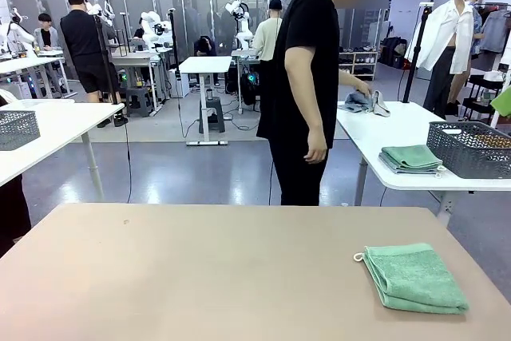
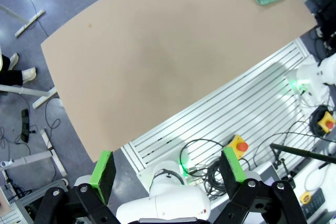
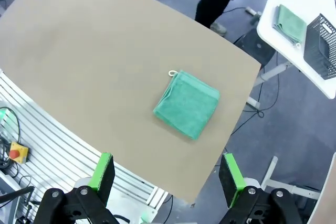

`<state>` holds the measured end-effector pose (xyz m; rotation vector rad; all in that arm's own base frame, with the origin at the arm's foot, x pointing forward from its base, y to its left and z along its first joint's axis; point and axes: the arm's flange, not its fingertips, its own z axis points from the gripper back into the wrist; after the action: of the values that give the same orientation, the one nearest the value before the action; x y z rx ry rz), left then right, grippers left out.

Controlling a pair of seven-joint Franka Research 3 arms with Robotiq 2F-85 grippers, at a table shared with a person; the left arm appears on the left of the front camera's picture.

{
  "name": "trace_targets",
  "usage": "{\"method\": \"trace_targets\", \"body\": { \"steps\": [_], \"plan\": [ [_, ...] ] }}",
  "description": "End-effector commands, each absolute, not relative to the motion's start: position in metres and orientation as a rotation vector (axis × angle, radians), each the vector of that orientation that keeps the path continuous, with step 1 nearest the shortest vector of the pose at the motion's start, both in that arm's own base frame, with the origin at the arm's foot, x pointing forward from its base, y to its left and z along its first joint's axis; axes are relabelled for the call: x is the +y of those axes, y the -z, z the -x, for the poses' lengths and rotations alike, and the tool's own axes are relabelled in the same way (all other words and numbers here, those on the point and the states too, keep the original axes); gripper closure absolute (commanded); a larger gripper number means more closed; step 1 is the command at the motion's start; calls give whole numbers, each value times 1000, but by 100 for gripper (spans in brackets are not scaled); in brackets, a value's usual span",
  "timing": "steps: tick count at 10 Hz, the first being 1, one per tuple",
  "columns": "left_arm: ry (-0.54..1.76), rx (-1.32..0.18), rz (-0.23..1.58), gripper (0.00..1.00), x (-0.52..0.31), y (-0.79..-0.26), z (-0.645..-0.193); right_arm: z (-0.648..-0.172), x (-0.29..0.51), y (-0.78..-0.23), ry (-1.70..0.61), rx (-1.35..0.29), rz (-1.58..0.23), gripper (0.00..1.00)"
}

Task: Fold the towels and place them in the basket.
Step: When a person lays out a Towel with hook on the table, fold it in half twice.

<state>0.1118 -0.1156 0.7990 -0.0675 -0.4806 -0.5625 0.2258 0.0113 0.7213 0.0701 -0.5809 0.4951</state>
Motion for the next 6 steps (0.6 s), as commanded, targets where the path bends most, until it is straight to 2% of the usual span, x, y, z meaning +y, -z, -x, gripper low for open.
{"method": "trace_targets", "body": {
  "steps": [1,6],
  "plan": [
    [582,-488,83,0,-118,-802,-100,-231,11,-726,-487,-578,-49,0],
    [582,-488,83,0,-118,-802,-100,-231,11,-726,-487,-578,-49,0]
  ]
}}
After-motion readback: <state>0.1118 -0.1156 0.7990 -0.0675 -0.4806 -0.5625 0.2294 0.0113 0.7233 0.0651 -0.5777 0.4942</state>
